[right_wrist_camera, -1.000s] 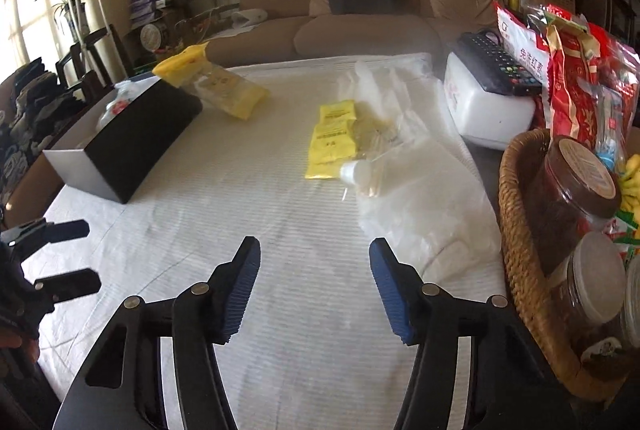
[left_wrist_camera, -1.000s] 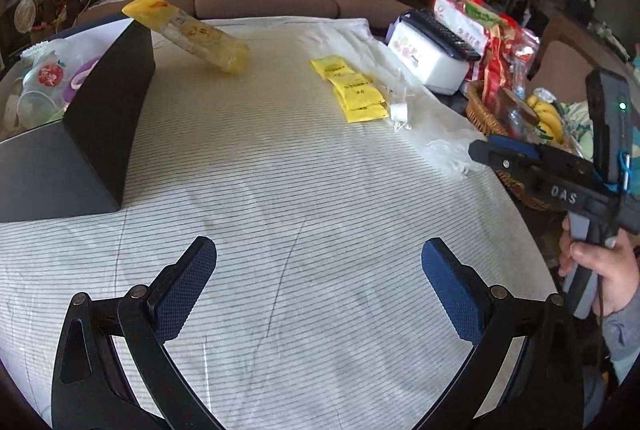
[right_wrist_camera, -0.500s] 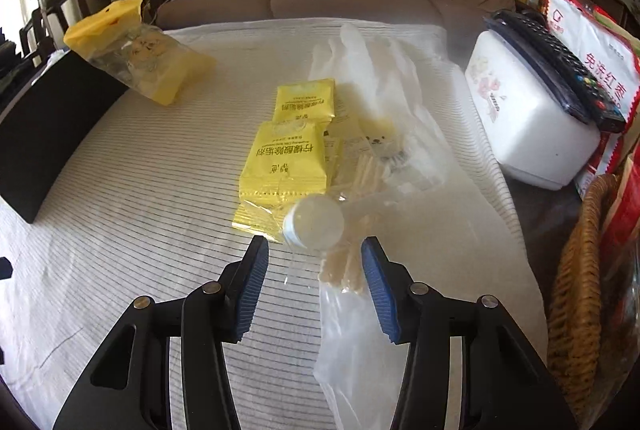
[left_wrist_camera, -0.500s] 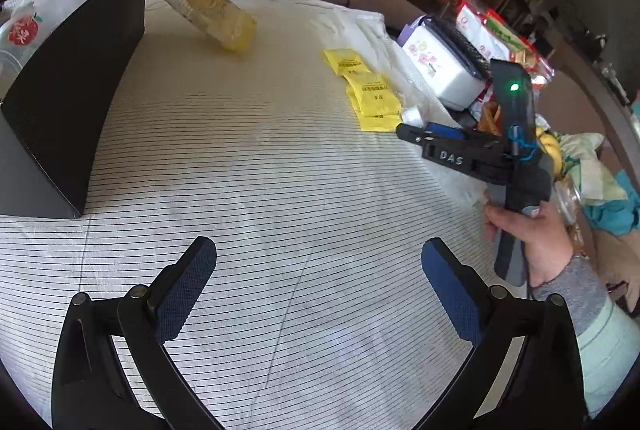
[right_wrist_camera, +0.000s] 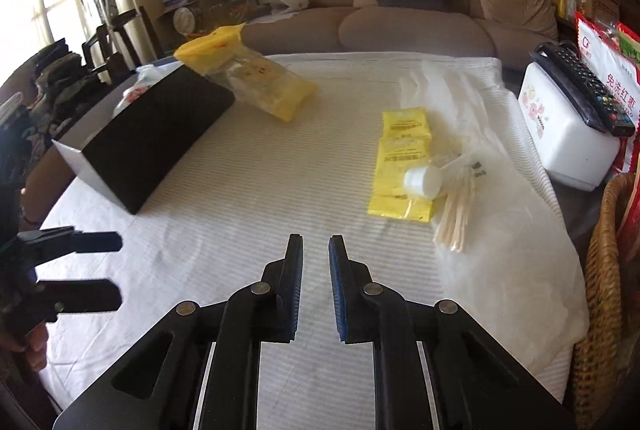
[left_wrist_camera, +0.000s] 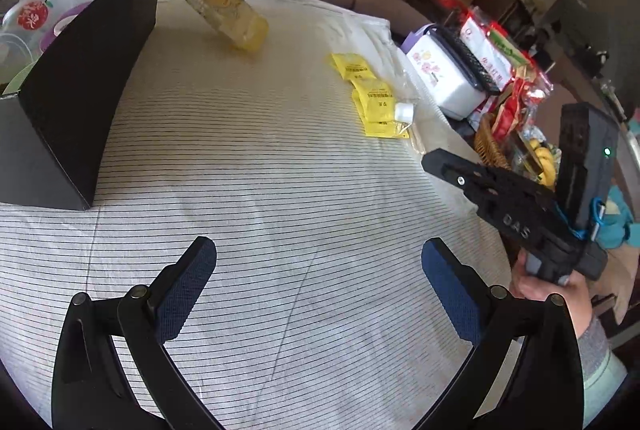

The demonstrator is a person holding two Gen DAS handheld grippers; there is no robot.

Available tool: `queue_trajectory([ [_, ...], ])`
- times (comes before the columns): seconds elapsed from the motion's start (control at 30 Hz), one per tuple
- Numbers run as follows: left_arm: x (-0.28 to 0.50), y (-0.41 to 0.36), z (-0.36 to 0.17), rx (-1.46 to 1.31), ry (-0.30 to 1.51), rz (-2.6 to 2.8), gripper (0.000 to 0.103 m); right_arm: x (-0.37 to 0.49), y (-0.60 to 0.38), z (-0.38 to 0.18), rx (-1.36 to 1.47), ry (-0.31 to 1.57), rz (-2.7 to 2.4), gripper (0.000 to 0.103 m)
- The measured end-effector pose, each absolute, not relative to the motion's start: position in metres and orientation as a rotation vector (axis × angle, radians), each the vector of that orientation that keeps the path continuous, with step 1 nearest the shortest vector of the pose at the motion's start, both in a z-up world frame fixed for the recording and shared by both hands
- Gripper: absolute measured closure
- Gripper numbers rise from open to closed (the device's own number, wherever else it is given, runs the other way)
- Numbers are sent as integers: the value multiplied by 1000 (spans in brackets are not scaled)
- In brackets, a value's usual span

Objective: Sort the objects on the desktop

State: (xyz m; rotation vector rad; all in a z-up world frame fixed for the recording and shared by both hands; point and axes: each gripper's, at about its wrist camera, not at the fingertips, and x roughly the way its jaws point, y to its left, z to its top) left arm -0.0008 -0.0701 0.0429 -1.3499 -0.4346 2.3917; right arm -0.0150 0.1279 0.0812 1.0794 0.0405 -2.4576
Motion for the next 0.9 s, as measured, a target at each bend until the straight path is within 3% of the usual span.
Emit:
queue_trajectory([
  [0.27, 4, -67, 42, -1362, -437, 2372, 0, -28, 164, 83, 1160, -96, -2573, 86],
  [0.3, 4, -66, 43, -1363, -429, 2372, 0, -36, 166, 84, 1165, -79, -2609, 74],
  [0.33, 4, -65, 43, -1363, -422, 2375, 0, -44, 166, 85, 1164, -56, -2650, 51],
  [0.4, 3, -65, 44, -1361, -417, 2379, 0, -57, 164, 87, 1138, -21, -2705, 28],
  [0.43, 3, -65, 44, -1362, -418, 2379, 0, -66, 160, 87, 1137, 11, -2736, 25],
  [0.67, -5, -68, 40, -1387, -433, 2361, 0, -132, 135, 54, 1295, 168, -2758, 28],
  [0.73, -8, -69, 38, -1401, -436, 2355, 0, -140, 138, 42, 1345, 142, -2719, 56],
  [0.83, -11, -71, 35, -1410, -468, 2340, 0, -133, 150, 39, 1301, 35, -2703, 69],
  [0.9, -12, -72, 35, -1407, -489, 2330, 0, -123, 158, 43, 1263, -45, -2691, 70],
])
